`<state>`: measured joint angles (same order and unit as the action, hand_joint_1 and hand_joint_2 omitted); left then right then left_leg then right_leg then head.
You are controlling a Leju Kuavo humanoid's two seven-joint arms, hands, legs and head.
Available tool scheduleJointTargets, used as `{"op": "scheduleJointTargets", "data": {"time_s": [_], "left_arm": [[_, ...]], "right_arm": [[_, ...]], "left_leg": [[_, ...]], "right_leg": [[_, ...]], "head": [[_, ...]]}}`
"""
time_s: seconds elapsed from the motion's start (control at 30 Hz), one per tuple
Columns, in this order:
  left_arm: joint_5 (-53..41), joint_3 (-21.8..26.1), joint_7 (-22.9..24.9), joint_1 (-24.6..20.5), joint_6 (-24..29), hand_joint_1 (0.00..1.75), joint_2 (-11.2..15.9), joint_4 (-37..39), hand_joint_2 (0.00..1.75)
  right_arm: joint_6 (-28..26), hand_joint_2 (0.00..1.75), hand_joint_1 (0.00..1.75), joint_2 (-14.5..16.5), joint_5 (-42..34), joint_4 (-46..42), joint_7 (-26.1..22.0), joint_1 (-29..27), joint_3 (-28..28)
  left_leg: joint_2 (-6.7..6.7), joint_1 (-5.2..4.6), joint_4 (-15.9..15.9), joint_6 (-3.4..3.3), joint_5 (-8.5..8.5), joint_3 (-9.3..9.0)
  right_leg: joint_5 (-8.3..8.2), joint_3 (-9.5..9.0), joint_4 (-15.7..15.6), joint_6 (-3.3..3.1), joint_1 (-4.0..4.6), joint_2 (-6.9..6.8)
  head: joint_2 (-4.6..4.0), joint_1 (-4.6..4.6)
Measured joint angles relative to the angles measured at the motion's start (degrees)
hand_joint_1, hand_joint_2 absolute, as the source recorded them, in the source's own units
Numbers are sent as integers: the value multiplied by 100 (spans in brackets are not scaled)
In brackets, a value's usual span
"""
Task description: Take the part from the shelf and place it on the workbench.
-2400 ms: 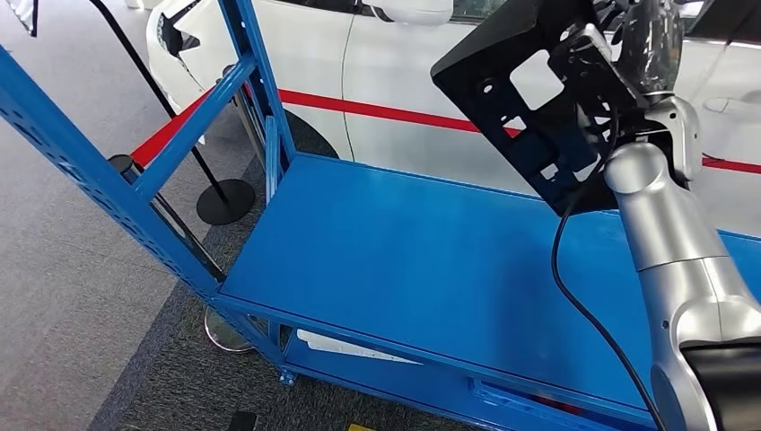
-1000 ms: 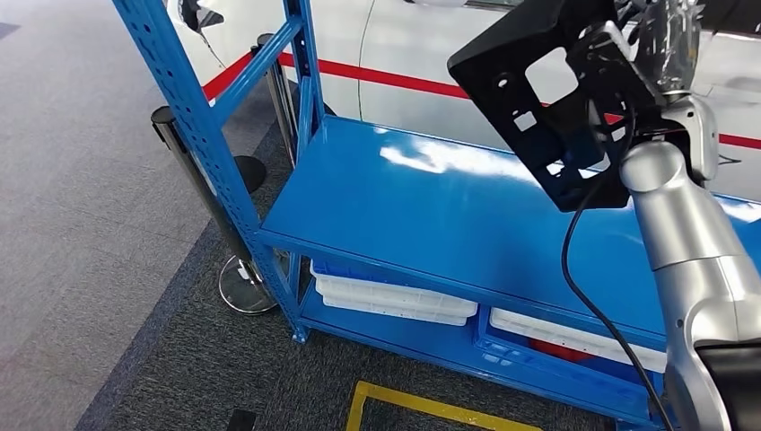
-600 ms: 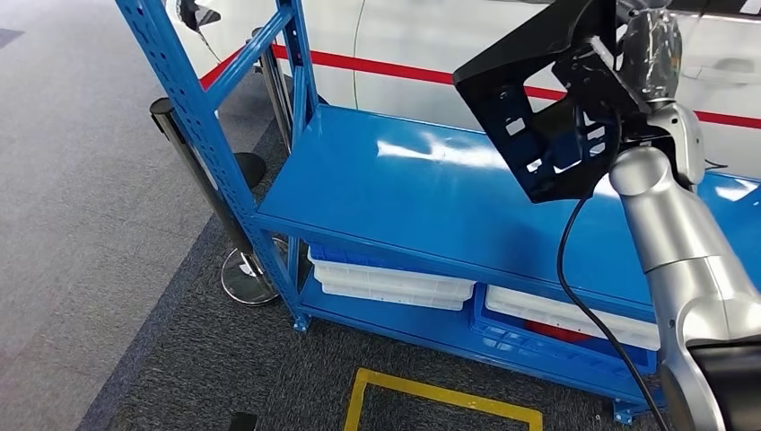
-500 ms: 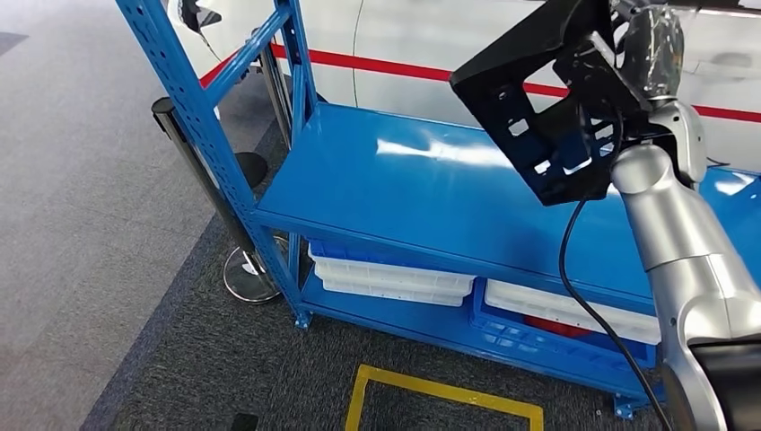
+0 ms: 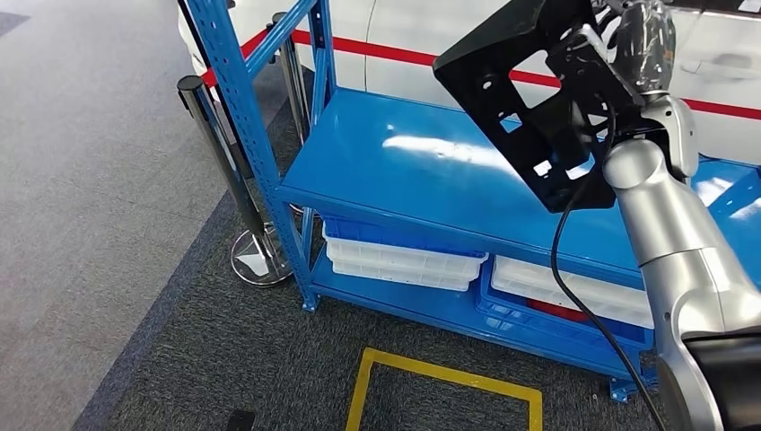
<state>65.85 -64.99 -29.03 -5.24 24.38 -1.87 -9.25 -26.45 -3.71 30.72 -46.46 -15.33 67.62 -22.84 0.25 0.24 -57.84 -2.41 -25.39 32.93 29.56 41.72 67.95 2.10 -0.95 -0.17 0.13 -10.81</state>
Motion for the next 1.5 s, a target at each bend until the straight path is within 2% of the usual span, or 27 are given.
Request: {"op": "scheduleJointTargets", "data": {"time_s": [0.03, 0.07, 0.1, 0.17, 0.23, 0.27, 0.37, 0.43, 0.53, 0.57, 0.6, 0.63, 0.73, 0.77, 0.83, 0.9, 0.93, 1.03, 1.07, 1.1, 1.13, 1.2, 1.27, 1.33, 1.4, 1.43, 1.5], "left_arm": [[0, -1, 1, 3, 0, 0, -1, 0, 175], [0, -1, 1, 8, -1, 0, -1, 0, 175], [0, -1, 1, 11, -1, 0, 0, 0, 175], [0, -1, 2, 12, -1, 0, 1, 0, 175], [0, -1, 5, 8, -1, 0, -1, 0, 175], [0, -2, 7, 5, -1, 0, -1, 0, 175], [0, -3, 21, 5, -1, 0, 1, 0, 175], [-1, -4, 33, 6, -1, 0, 4, 0, 175], [0, -5, 46, 5, -1, 0, 7, 0, 175], [0, -6, 48, 4, -1, 0, 7, 0, 175], [0, -7, 50, 2, -1, 0, 8, 0, 175], [0, -9, 51, 0, -1, 0, 8, 0, 175], [-1, -21, 53, -7, -1, 0, 18, 0, 175], [-1, -29, 54, -8, -1, 0, 24, 0, 175], [-1, -44, 55, -6, -1, 0, 32, 0, 175], [-3, -57, 57, -9, -1, 0, 31, 0, 175], [-5, -68, 58, -15, -1, 0, 33, 0, 175], [-17, -97, 58, -29, -3, 0, 35, 0, 175], [-21, -103, 58, -28, -4, 0, 33, 0, 175], [-25, -109, 58, -26, -5, 0, 32, 0, 175], [-26, -114, 59, -26, -5, 0, 32, 0, 175], [-30, -122, 60, -25, -5, 0, 31, 0, 175], [-36, -127, 59, -31, -4, 0, 30, 0, 175], [-45, -131, 55, -28, -7, 0, 30, 0, 175], [-66, -134, 45, -9, -11, 0, 31, 0, 175], [-75, -135, 38, 1, -11, 0, 31, 0, 175], [-85, -136, 27, 13, -11, 0, 32, 0, 175]], "right_arm": [[-15, 175, 175, -1, 3, 9, -5, -22, 0], [-23, 175, 175, -1, 9, 14, -5, -55, 0], [-27, 175, 175, -1, 18, 15, -1, -91, 0], [-28, 175, 175, 0, 39, 10, 17, -140, 0], [-29, 175, 175, 4, 64, -15, 35, -150, -1], [-29, 175, 175, 7, 79, -32, 46, -150, -1], [-22, 175, 175, 13, 116, -54, 102, -149, -4], [-8, 175, 175, 26, 139, -58, 134, -148, -10], [5, 175, 175, 37, 155, -64, 152, -145, -15], [8, 175, 175, 37, 157, -64, 154, -149, -17], [10, 175, 175, 37, 159, -64, 154, -155, -20], [12, 175, 175, 37, 161, -64, 154, -160, -22], [12, 175, 175, 36, 161, -74, 155, -159, -24], [12, 175, 175, 35, 161, -79, 154, -156, -25], [13, 175, 175, 34, 162, -86, 154, -151, -28], [18, 175, 175, 23, 162, -87, 157, -150, -31], [23, 175, 175, 14, 162, -89, 159, -145, -31], [30, 175, 175, -12, 161, -99, 169, -152, -31], [30, 175, 175, -22, 161, -102, 172, -169, -31], [29, 175, 175, -34, 161, -103, 175, -189, -31], [28, 175, 175, -43, 161, -108, 175, -203, -31], [27, 175, 175, -54, 161, -136, 175, -212, -30], [27, 175, 175, -55, 161, -175, 173, -209, -30], [35, 175, 175, -62, 161, -198, 173, -214, -29], [45, 175, 175, -70, 162, -213, 178, -248, -28], [47, 175, 175, -73, 165, -227, 180, -278, -27], [46, 175, 175, -78, 176, -255, 184, -345, -20]], "left_leg": [[0, -7, -9, -7, 44, 66], [0, -12, -24, -8, 84, 132], [0, -15, -45, -4, 118, 195], [-1, -18, -99, 16, 170, 310], [-2, -28, -147, 58, 216, 399], [-2, -33, -158, 88, 246, 427], [-12, -42, -147, 187, 328, 479], [-28, -41, -341, 248, 107, 576], [-30, -3, -1344, 324, -602, 870], [-29, 6, -1636, 340, -719, 918], [-29, 10, -1741, 347, -714, 878], [-29, 12, -1635, 345, -614, 735], [-42, -6, -491, 271, -300, -27], [-48, -25, -218, 239, -287, -185], [-54, -63, -29, 191, -278, -263], [-36, -34, 29, 121, -165, -220], [-22, -16, 59, 77, -97, -181], [2, -8, 68, 16, 63, 4], [3, -9, 53, 19, 106, 74], [3, -9, 32, 26, 145, 146], [4, -7, 2, 36, 178, 218], [6, -2, -79, 70, 224, 349], [7, -14, -143, 128, 270, 458], [5, -24, -150, 198, 349, 523], [-6, -20, -151, 262, 376, 571], [-11, -15, -240, 291, 265, 617], [-13, 5, -761, 337, -207, 780]], "right_leg": [[186, 98, 368, 9, -1, 1], [256, 136, 624, 16, -1, 2], [206, 79, 689, 16, -1, 2], [-73, -330, 215, -6, 0, 2], [-165, -810, -516, -58, 24, 3], [-158, -936, -744, -87, 42, 4], [-216, -927, -889, -177, 51, -7], [-317, -862, -931, -256, 14, -32], [-455, -694, -927, -316, 9, -43], [-498, -631, -918, -315, 12, -42], [-539, -569, -906, -310, 13, -40], [-577, -512, -894, -301, 13, -37], [-674, -401, -867, -247, 17, -27], [-713, -382, -871, -216, 16, -26], [-802, -359, -902, -142, 7, -26], [-778, -320, -893, -86, 9, -11], [-643, -267, -782, -69, 12, -1], [83, 23, 160, -28, 6, 12], [216, 85, 477, -11, 3, 12], [229, 75, 647, 4, -2, 11], [131, -27, 615, 13, -10, 10], [-129, -456, 39, 19, -34, 8], [-166, -832, -589, -10, -14, 19], [-136, -903, -797, -82, 23, 33], [-214, -844, -827, -184, 8, 22], [-261, -810, -839, -239, -2, 13], [-356, -720, -850, -316, -10, 0]], "head": [[1, -1], [1, -1], [1, -1], [1, -1], [1, -2], [1, -2], [1, -1], [1, -1], [1, -1], [1, -1], [1, -1], [1, -1], [1, -1], [1, -1], [1, -2], [1, -2], [1, -2], [1, -1], [0, -1], [-1, -1], [-1, -1], [0, -1], [1, -1], [1, -1], [1, -1], [1, -1], [1, -2]]}}
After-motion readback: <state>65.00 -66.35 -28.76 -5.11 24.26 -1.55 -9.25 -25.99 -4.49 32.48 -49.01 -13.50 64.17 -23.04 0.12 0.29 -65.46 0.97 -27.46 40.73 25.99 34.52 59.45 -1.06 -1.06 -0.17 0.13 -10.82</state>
